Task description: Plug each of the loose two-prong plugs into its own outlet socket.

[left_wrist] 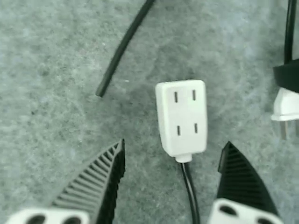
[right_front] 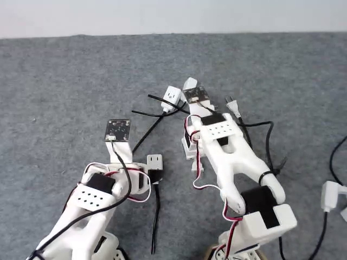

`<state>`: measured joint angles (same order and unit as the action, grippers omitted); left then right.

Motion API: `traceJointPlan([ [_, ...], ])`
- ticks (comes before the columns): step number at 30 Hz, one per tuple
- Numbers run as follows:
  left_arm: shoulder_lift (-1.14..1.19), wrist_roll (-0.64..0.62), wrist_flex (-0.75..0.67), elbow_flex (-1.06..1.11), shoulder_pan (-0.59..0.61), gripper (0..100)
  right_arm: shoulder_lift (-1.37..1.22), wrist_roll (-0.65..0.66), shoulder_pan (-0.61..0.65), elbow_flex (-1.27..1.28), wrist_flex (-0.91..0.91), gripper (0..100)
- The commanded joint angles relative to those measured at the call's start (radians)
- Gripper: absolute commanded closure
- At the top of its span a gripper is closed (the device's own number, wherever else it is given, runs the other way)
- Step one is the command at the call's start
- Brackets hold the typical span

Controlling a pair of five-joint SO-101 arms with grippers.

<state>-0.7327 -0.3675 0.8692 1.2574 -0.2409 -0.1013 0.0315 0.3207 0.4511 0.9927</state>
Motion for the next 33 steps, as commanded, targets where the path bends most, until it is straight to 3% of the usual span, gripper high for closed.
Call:
traceJointPlan([
  [1,-0.015,-0.008,-0.018,-0.018,0.026,69,-0.016,0.137,-0.018,-0.009,-0.039,98.6],
  [9,-0.015,-0.006,-0.018,-0.013,0.021,69,-0.008,0.087,-0.018,-0.078,0.067,87.4],
  [14,-0.015,0.025,-0.018,-0.013,0.021,69,-0.007,0.074,-0.013,-0.078,0.090,90.5],
  [18,-0.017,0.026,-0.018,-0.013,0.023,69,-0.007,-0.049,-0.013,-0.081,0.102,92.0],
  [33,-0.017,0.028,-0.018,-0.013,0.021,69,-0.068,-0.003,0.038,-0.083,0.059,91.9],
])
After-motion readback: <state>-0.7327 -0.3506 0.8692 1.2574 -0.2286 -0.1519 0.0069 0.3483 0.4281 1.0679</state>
